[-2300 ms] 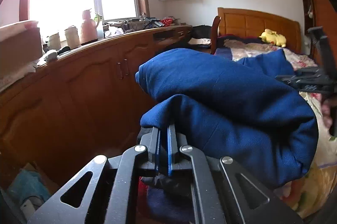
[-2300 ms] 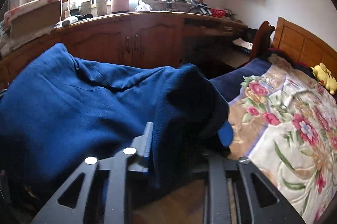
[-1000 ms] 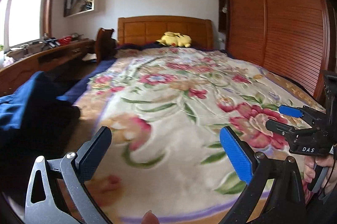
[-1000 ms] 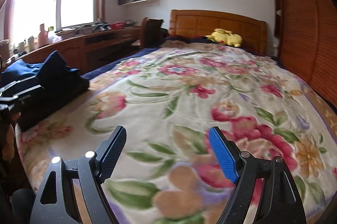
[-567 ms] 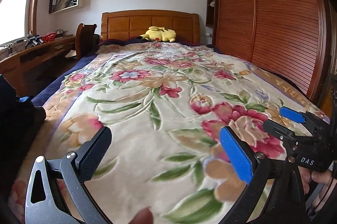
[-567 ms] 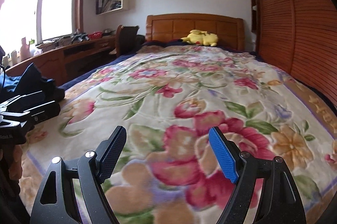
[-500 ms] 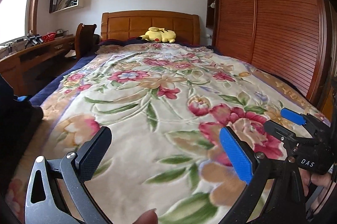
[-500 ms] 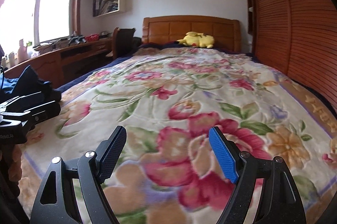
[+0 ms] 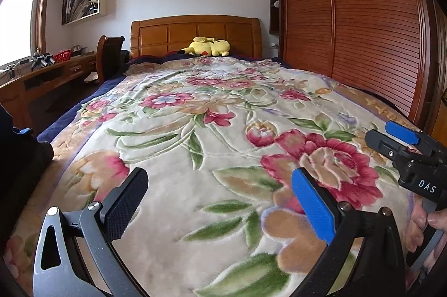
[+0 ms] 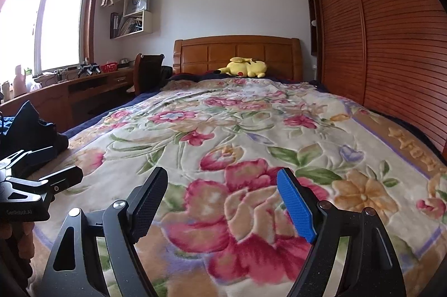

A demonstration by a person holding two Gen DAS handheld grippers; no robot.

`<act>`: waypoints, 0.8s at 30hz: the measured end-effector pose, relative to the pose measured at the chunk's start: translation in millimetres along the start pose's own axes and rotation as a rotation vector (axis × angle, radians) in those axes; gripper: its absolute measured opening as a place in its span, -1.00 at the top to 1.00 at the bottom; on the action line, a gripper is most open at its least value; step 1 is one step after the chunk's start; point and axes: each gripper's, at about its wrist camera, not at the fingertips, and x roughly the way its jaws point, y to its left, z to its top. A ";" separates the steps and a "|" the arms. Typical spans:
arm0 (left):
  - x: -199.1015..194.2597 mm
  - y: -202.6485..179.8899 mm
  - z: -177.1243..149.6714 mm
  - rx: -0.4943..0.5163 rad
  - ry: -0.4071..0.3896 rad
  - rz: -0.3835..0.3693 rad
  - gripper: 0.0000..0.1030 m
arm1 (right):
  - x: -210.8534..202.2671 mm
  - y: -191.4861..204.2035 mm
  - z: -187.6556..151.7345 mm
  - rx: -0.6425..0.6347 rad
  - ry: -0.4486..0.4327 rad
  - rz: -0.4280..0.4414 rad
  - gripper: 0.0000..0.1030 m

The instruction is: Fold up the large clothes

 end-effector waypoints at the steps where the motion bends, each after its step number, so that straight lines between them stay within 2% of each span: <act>1: -0.4 0.6 0.0 -0.003 0.001 -0.002 -0.99 | 1.8 -1.4 -1.3 0.002 0.001 0.001 -0.59; 24: -3.0 2.0 0.5 -0.004 -0.006 0.009 -0.99 | 5.3 -14.5 -2.4 -0.022 -0.008 0.006 -0.59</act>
